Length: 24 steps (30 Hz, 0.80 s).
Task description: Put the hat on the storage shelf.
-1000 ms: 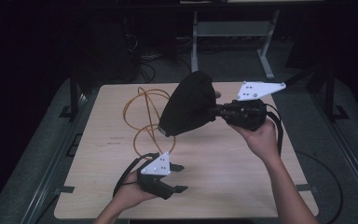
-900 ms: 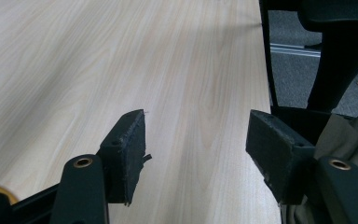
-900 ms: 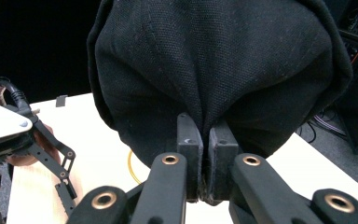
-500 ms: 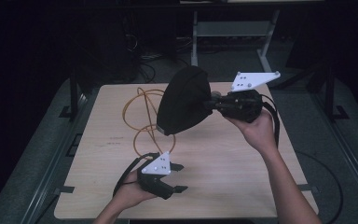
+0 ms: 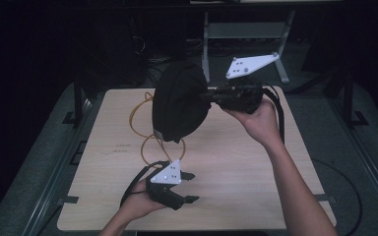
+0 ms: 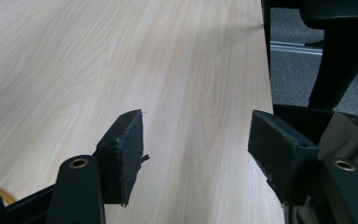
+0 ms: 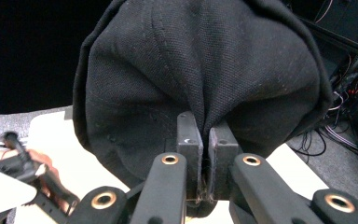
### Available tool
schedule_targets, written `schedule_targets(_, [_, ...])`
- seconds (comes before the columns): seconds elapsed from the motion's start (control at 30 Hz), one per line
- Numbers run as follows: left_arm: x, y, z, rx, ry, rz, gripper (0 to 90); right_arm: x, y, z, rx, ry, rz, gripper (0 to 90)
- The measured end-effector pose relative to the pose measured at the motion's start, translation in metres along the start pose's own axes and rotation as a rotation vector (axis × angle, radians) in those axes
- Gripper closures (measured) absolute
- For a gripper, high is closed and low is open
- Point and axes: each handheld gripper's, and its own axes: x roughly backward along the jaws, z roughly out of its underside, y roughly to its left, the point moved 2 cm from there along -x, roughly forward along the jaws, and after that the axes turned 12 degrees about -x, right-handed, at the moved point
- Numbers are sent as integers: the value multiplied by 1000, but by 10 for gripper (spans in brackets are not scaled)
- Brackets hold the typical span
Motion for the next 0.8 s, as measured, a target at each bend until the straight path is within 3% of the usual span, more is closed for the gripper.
schedule_targets(0.23, [-1,0,0,5,-2,4,352,-28,-2,-16,-19,44,-13,856])
schedule_targets(0.5, [-1,0,1,-5,5,15,352,-62,0,-30,-24,65,-58,853])
schedule_targets(0.57, [-1,0,1,-5,7,15,352,-70,1,-31,-19,62,-59,853])
schedule_targets(0.8, [-5,-3,0,-18,20,27,352,-96,0,-34,-69,39,-81,850])
